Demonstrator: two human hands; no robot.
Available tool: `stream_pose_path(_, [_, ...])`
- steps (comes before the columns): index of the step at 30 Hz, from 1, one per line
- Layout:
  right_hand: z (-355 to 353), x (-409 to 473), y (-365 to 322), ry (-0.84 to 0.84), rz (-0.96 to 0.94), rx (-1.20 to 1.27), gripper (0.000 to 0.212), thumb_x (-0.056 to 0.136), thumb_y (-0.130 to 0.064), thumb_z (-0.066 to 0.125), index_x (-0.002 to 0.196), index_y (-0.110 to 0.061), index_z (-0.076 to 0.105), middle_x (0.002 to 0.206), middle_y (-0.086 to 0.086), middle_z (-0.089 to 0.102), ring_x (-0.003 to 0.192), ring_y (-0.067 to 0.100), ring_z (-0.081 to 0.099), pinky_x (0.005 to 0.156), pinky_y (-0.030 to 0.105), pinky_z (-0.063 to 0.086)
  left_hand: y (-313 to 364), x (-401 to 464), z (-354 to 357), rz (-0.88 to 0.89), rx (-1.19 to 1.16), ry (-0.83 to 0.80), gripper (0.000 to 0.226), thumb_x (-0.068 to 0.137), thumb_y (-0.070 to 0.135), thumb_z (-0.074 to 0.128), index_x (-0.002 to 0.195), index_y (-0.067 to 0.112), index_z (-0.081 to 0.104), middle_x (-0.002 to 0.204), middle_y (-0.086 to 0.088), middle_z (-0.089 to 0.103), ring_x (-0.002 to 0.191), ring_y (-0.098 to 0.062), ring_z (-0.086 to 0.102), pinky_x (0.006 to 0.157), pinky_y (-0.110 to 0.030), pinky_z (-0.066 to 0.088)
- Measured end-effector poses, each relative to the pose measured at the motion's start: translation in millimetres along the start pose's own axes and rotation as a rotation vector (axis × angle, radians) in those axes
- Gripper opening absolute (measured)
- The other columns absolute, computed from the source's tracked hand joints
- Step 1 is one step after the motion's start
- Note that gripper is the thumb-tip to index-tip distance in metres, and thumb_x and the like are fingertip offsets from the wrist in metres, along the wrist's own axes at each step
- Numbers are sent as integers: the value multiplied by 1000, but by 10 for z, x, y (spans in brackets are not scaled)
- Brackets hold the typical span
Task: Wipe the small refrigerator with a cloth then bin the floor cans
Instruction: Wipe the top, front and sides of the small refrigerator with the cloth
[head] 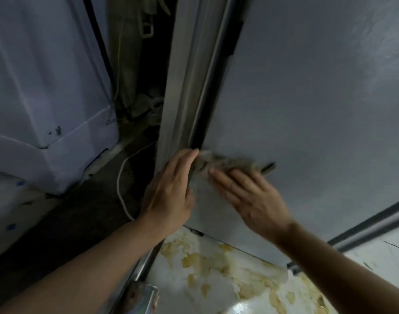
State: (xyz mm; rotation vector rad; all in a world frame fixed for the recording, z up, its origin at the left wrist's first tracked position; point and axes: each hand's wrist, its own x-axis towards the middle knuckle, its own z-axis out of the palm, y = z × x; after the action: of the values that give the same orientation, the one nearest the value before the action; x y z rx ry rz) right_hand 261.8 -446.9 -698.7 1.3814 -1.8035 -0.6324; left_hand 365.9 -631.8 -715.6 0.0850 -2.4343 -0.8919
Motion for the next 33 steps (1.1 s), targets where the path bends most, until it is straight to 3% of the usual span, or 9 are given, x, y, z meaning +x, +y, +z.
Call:
stream_pose_path(3, [-141, -93, 395, 187, 168, 48, 50, 96, -11, 35, 146, -15, 36, 153, -1, 30, 123, 27, 37, 101, 40, 31, 136, 58, 130, 62, 78, 31, 86, 73, -1, 63, 147, 17, 23, 157, -3, 14, 133, -28, 37, 99, -41, 44])
stream_pose_path(6, [-70, -253, 393, 225, 249, 102, 50, 95, -16, 38, 145, -15, 39, 153, -1, 31, 121, 27, 36, 97, 39, 33, 207, 45, 250, 59, 126, 32, 91, 72, -1, 66, 148, 18, 20, 158, -2, 0, 133, -29, 36, 95, -40, 47])
stream_pose_path(14, [185, -693, -277, -229, -59, 93, 53, 86, -16, 30, 132, -23, 56, 144, -9, 44, 125, 11, 51, 110, 31, 31, 257, 32, 275, 10, 308, -53, 99, 78, 6, 63, 149, 24, -4, 156, -3, -21, 139, -31, 20, 99, -38, 36])
stream_pose_path(17, [68, -707, -87, -115, 25, 113, 49, 89, -13, 34, 134, -16, 54, 144, -4, 47, 122, 17, 54, 106, 35, 38, 339, 17, 295, -9, 328, -65, 99, 79, 10, 64, 149, 21, -5, 154, -5, -24, 142, -30, 10, 104, -37, 32])
stream_pose_path(20, [-72, -809, 357, 93, 245, 108, 48, 98, -8, 28, 145, -14, 37, 150, 2, 38, 133, 24, 40, 111, 43, 25, 446, -23, 419, 127, 355, -86, 96, 73, 2, 63, 150, 20, 9, 156, -2, -16, 144, -27, 4, 110, -47, 22])
stream_pose_path(23, [-107, -972, 562, 192, 410, 78, 48, 99, -10, 26, 146, -17, 36, 154, 2, 29, 141, 22, 27, 116, 42, 13, 554, -66, 634, 215, 353, -121, 97, 66, -2, 60, 149, 25, 16, 157, 3, -6, 145, -21, 2, 110, -51, 21])
stream_pose_path(25, [-17, -1097, 403, 148, 404, 123, 49, 98, -11, 25, 146, -16, 34, 155, 2, 25, 141, 23, 24, 116, 41, 13, 585, -97, 729, 180, 369, -116, 92, 68, -1, 57, 148, 24, 18, 158, 2, -7, 146, -20, -3, 109, -51, 22])
stream_pose_path(30, [106, -1453, -71, -195, 107, 146, 51, 89, -15, 42, 141, -15, 44, 151, -1, 32, 137, 22, 38, 111, 40, 29, 590, -115, 740, 170, 417, -121, 93, 73, -1, 54, 150, 24, 9, 158, 2, -10, 146, -21, -7, 109, -53, 20])
stream_pose_path(33, [-15, -1455, -40, -189, 103, 169, 42, 90, -14, 47, 130, -17, 58, 144, -2, 45, 130, 20, 47, 108, 38, 38, 651, -112, 721, 142, 441, -141, 97, 70, 0, 60, 150, 22, 10, 158, -1, -12, 146, -24, -5, 109, -55, 20])
